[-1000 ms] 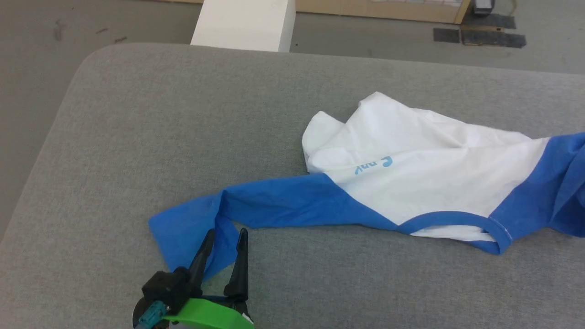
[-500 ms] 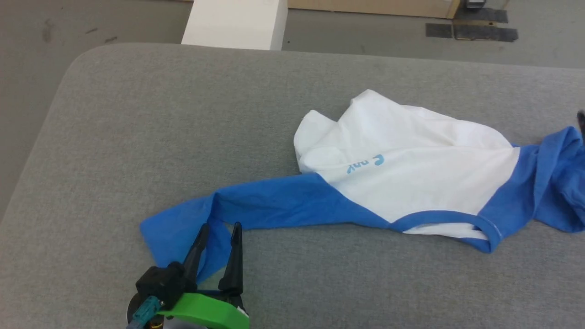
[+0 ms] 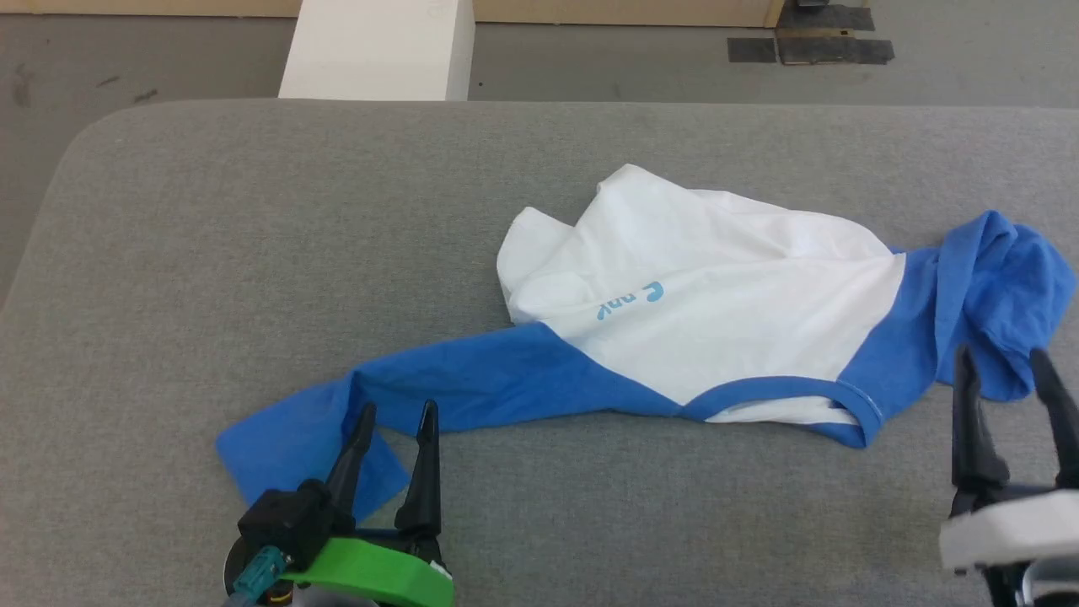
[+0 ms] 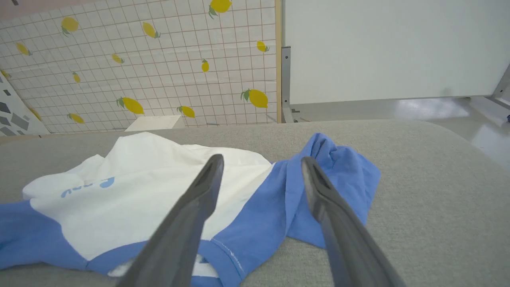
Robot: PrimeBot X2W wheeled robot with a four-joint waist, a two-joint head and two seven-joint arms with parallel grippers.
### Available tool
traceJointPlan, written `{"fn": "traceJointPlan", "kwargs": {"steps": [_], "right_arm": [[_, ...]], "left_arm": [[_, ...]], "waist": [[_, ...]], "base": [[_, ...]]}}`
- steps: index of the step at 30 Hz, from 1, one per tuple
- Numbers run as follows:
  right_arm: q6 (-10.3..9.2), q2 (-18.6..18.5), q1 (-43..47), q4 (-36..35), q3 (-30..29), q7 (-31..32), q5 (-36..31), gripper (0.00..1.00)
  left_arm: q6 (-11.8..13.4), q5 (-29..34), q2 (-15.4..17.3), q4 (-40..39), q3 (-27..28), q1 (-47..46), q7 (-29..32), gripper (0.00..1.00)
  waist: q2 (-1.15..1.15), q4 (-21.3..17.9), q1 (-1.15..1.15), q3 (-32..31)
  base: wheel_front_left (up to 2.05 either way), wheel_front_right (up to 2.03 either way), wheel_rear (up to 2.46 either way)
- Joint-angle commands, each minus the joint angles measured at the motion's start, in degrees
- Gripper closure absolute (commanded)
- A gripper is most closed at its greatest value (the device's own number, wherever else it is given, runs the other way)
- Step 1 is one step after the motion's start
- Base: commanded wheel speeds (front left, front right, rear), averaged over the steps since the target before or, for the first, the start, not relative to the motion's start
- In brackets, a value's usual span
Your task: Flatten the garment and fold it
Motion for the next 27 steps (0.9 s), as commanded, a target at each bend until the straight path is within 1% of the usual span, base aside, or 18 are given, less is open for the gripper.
{"fn": "traceJointPlan", "kwargs": {"steps": [1, 4, 8, 12, 13, 16, 18, 20, 23, 25, 27], "right_arm": [[-0.09, -0.09, 1.27, 0.37, 0.29, -1.54, 1.29, 0.0], [-0.09, -0.02, 3.69, 2.91, 2.11, -5.28, 5.8, 0.0], [-0.09, 0.0, 3.66, 4.89, 3.92, -8.34, 6.78, 0.0], [-0.09, 0.0, 2.19, 5.68, 3.78, -9.84, 6.32, 0.0], [-0.09, 0.01, 1.82, 5.9, 3.65, -10.03, 6.23, 0.0], [-0.09, 0.01, 1.08, 6.68, 3.53, -10.44, 6.32, 0.0], [-0.09, 0.01, 0.6, 7.33, 3.79, -10.74, 6.58, 0.0], [-0.09, 0.01, 0.13, 8.09, 4.4, -11.01, 7.0, 0.0], [-0.09, 0.01, -0.64, 9.12, 5.54, -11.48, 7.43, 0.0], [-0.09, 0.01, -1.29, 9.66, 6.31, -11.75, 7.71, 0.0], [-0.09, 0.01, -1.91, 10.13, 6.65, -12.12, 8.09, 0.0]], "left_arm": [[-0.35, 0.43, -0.15, -0.01, 0.23, 0.71, -0.26, 0.0], [-0.65, 0.73, -0.07, 0.38, 0.17, 0.27, -0.26, 0.0], [-1.95, 1.0, 1.95, -0.99, -0.67, -3.52, 2.11, 0.0], [-3.55, 1.83, 5.9, -3.42, -2.63, -11.53, 8.2, 0.0], [-3.98, 2.38, 7.33, -3.95, -3.82, -14.5, 10.36, 0.0], [-4.71, 1.41, 9.73, -4.47, -7.86, -23.07, 16.99, 0.0], [-4.9, -0.53, 10.64, -4.1, -11.04, -29.22, 21.65, 0.0], [-4.95, -4.1, 11.48, -2.81, -14.87, -35.49, 26.35, 0.0], [-4.97, -10.64, 12.11, 1.74, -19.26, -43.62, 33.85, 0.0], [-4.98, -14.35, 12.7, 5.52, -21.63, -47.31, 39.22, 0.0], [-4.98, -17.17, 13.95, 8.62, -24.7, -50.14, 44.44, 0.0]], "waist": [[0.0, -0.65, 0.0, 0.13], [0.0, -1.74, 0.0, 0.33], [0.0, -3.19, 0.0, 1.17], [0.0, -4.38, 0.0, 2.59], [0.0, -4.66, 0.0, 3.08], [0.0, -5.45, 0.0, 4.32], [0.0, -6.06, 0.0, 5.11], [0.0, -6.72, 0.0, 5.84], [0.0, -7.79, 0.0, 6.73], [0.0, -8.73, 0.0, 7.26], [0.0, -9.69, 0.0, 7.79]], "base": [[0.0, 0.0, 0.0], [0.0, 0.0, 0.0], [0.0, 0.0, 0.0], [0.0, 0.0, 0.0], [0.0, 0.0, 0.0], [0.0, 0.0, 0.0], [0.0, 0.0, 0.0], [0.0, 0.0, 0.0], [0.0, 0.0, 0.0], [0.0, 0.0, 0.0], [0.0, 0.0, 0.0]]}}
